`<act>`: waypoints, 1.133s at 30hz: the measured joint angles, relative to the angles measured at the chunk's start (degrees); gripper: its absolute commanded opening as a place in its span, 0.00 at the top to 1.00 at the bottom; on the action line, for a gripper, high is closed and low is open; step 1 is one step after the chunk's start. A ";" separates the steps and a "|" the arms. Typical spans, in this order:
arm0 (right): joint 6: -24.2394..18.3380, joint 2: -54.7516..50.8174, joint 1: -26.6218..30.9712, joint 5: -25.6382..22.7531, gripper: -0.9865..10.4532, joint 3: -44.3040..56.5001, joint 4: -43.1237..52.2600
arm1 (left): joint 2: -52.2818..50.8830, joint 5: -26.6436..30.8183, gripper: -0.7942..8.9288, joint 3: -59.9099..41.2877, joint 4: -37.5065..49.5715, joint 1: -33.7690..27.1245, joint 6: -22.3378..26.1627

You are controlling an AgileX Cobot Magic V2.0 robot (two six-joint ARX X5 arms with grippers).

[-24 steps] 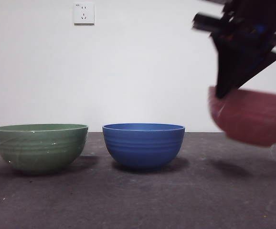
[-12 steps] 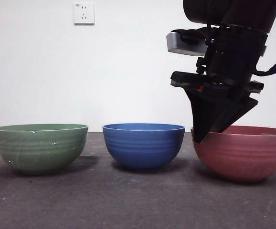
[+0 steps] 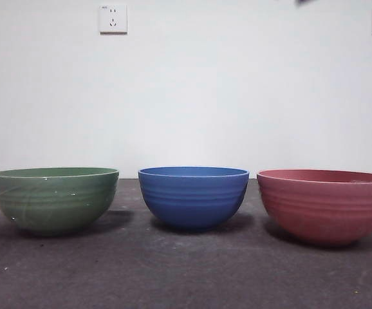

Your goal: Pick up the green bowl on the top,put the green bowl on the left,pick up the red bowl in the middle,put the red bowl on the right

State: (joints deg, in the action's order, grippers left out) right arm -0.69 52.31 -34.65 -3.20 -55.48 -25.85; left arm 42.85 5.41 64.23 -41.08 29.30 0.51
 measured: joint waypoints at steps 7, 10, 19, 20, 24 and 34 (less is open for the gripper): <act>0.26 -19.23 1.66 -4.31 0.93 15.37 10.10 | -9.03 1.97 0.93 -15.23 9.99 0.00 -0.31; 2.40 -25.77 1.66 -4.50 0.93 22.62 12.31 | -13.94 1.97 0.93 -21.77 14.78 0.00 -0.66; 5.22 -29.31 1.66 -11.93 0.91 25.29 8.83 | -15.72 1.90 0.92 -25.31 8.90 0.00 -1.27; 5.27 -29.31 1.66 -12.00 0.91 25.27 8.31 | -15.69 1.77 0.92 -25.33 7.58 0.00 -1.31; 5.42 -29.31 1.66 -11.98 0.91 25.29 6.49 | -15.72 1.75 0.92 -25.33 4.31 0.00 -1.64; 5.44 -29.31 1.66 -12.00 0.91 25.29 1.73 | -18.86 2.67 0.92 -25.38 1.70 -1.31 -0.35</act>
State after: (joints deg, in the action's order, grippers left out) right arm 4.75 23.00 -32.99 -15.20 -30.20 -24.12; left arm 23.99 8.08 38.85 -39.38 27.99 0.16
